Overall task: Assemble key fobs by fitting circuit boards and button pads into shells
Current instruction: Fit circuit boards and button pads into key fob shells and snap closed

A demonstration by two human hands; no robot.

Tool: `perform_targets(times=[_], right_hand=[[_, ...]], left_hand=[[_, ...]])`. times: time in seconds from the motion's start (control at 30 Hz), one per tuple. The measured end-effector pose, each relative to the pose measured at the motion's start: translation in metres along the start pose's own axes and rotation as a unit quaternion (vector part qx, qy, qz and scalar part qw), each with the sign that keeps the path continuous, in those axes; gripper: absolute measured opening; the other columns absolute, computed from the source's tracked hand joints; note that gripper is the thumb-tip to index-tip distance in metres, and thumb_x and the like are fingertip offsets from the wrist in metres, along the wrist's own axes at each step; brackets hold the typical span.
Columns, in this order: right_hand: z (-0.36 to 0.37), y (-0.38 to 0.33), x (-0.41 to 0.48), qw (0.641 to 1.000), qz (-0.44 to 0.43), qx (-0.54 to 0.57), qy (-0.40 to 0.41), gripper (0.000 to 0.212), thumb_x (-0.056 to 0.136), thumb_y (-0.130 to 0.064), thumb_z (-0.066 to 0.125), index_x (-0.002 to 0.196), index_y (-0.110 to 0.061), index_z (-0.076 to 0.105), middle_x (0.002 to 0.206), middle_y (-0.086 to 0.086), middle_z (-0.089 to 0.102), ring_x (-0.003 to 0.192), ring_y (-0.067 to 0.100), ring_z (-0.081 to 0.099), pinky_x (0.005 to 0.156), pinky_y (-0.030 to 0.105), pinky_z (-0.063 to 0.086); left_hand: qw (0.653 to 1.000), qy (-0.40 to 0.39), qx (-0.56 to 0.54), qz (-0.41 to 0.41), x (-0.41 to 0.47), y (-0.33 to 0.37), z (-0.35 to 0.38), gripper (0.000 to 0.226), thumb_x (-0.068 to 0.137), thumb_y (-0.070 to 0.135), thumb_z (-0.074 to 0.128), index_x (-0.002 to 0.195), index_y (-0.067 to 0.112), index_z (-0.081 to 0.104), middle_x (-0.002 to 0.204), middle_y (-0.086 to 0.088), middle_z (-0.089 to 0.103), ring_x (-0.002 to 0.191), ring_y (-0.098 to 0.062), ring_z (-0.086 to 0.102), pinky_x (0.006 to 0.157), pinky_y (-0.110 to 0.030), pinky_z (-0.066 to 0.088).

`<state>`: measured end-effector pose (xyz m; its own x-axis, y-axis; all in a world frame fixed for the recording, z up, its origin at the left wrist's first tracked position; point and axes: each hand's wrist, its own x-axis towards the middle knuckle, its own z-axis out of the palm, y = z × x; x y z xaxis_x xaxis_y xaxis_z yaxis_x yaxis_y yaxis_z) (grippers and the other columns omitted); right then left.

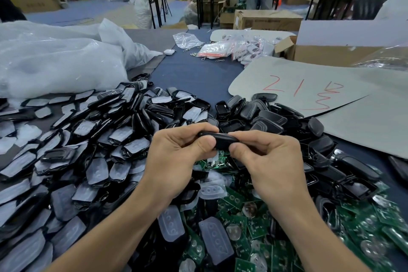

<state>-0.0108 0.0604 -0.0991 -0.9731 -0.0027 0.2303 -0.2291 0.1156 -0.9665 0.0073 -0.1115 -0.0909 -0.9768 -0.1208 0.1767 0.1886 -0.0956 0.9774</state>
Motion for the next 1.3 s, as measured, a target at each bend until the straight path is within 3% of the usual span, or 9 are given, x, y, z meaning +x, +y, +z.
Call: perform_targets(times=[0.2,0.37,0.5,0.57,0.67,0.73,0.9,1.1,1.3], right_hand=[[0.002,-0.004,-0.003,0.998,-0.046,-0.040,-0.030,0.026,0.085,-0.014,0.083,0.090,-0.039,0.081,0.080,-0.017,0.078,0.079,0.007,0.076,0.074,0.027,0.062],[0.003,-0.002,-0.003,1.000,-0.008,0.007,-0.022,0.026,0.082,-0.012,0.085,0.088,-0.038,0.083,0.077,-0.010,0.079,0.076,0.013,0.076,0.077,0.037,0.063],[0.000,-0.003,-0.002,0.993,-0.006,-0.081,-0.080,0.016,0.081,-0.020,0.084,0.085,-0.035,0.082,0.073,-0.014,0.077,0.069,0.007,0.074,0.068,0.022,0.059],[0.000,-0.003,-0.002,0.978,-0.035,-0.163,-0.125,0.003,0.083,-0.024,0.079,0.085,-0.027,0.078,0.071,-0.009,0.075,0.066,0.013,0.070,0.067,0.032,0.058],[0.005,0.000,-0.005,0.980,-0.025,-0.118,-0.158,0.013,0.086,-0.028,0.075,0.079,-0.017,0.074,0.069,0.005,0.069,0.064,0.028,0.062,0.064,0.045,0.055],[0.008,0.001,-0.005,0.993,0.003,-0.017,-0.118,0.012,0.087,-0.026,0.076,0.080,-0.016,0.078,0.065,0.010,0.068,0.056,0.024,0.057,0.057,0.043,0.051],[0.018,0.003,-0.007,0.980,0.082,0.127,-0.131,0.012,0.089,-0.017,0.075,0.079,-0.012,0.080,0.060,0.009,0.066,0.054,0.018,0.056,0.053,0.025,0.048],[0.022,0.002,-0.009,0.976,0.076,0.138,-0.151,0.011,0.090,-0.012,0.075,0.081,-0.012,0.081,0.062,0.011,0.068,0.056,0.019,0.059,0.055,0.027,0.051],[0.023,0.001,-0.010,0.981,0.062,0.114,-0.141,0.015,0.093,-0.007,0.073,0.081,-0.011,0.081,0.068,0.018,0.069,0.059,0.027,0.059,0.056,0.034,0.052]], left_hand=[[0.999,-0.007,0.046,0.024,-0.001,-0.001,0.000,0.015,0.083,0.024,0.077,0.090,0.034,0.085,0.091,-0.005,0.081,0.090,-0.028,0.078,0.076,-0.030,0.064],[0.998,-0.016,0.052,-0.003,-0.001,-0.004,0.001,0.021,0.095,0.032,0.064,0.095,0.026,0.084,0.095,-0.004,0.081,0.095,-0.025,0.078,0.081,-0.038,0.065],[0.959,0.000,0.255,0.122,-0.001,-0.008,-0.007,0.020,0.098,0.029,0.063,0.095,0.031,0.082,0.088,0.013,0.079,0.087,-0.015,0.076,0.078,-0.033,0.062],[0.943,-0.027,0.295,0.151,-0.003,-0.010,-0.008,0.018,0.098,0.028,0.063,0.105,0.033,0.079,0.093,0.021,0.078,0.091,-0.007,0.076,0.079,-0.028,0.060],[0.965,-0.022,0.229,0.127,0.000,-0.008,-0.007,0.022,0.097,0.032,0.065,0.116,0.037,0.076,0.105,0.019,0.079,0.102,-0.006,0.075,0.088,-0.024,0.060],[0.991,-0.026,0.117,0.063,0.001,-0.002,-0.003,0.028,0.093,0.039,0.069,0.120,0.033,0.076,0.110,0.013,0.079,0.107,-0.007,0.074,0.091,-0.020,0.057],[0.997,-0.052,0.041,0.041,-0.005,0.002,0.008,0.026,0.100,0.035,0.062,0.105,0.016,0.078,0.069,-0.007,0.072,0.051,-0.017,0.064,0.054,-0.024,0.055],[0.997,0.000,-0.064,-0.052,-0.007,-0.001,0.014,0.035,0.090,0.045,0.060,0.095,0.020,0.083,0.098,-0.012,0.079,0.049,-0.024,0.058,0.046,-0.029,0.050],[0.997,0.020,-0.066,-0.046,-0.009,-0.002,0.014,0.033,0.087,0.044,0.060,0.088,0.020,0.083,0.095,-0.010,0.080,0.054,-0.026,0.063,0.046,-0.032,0.054]])
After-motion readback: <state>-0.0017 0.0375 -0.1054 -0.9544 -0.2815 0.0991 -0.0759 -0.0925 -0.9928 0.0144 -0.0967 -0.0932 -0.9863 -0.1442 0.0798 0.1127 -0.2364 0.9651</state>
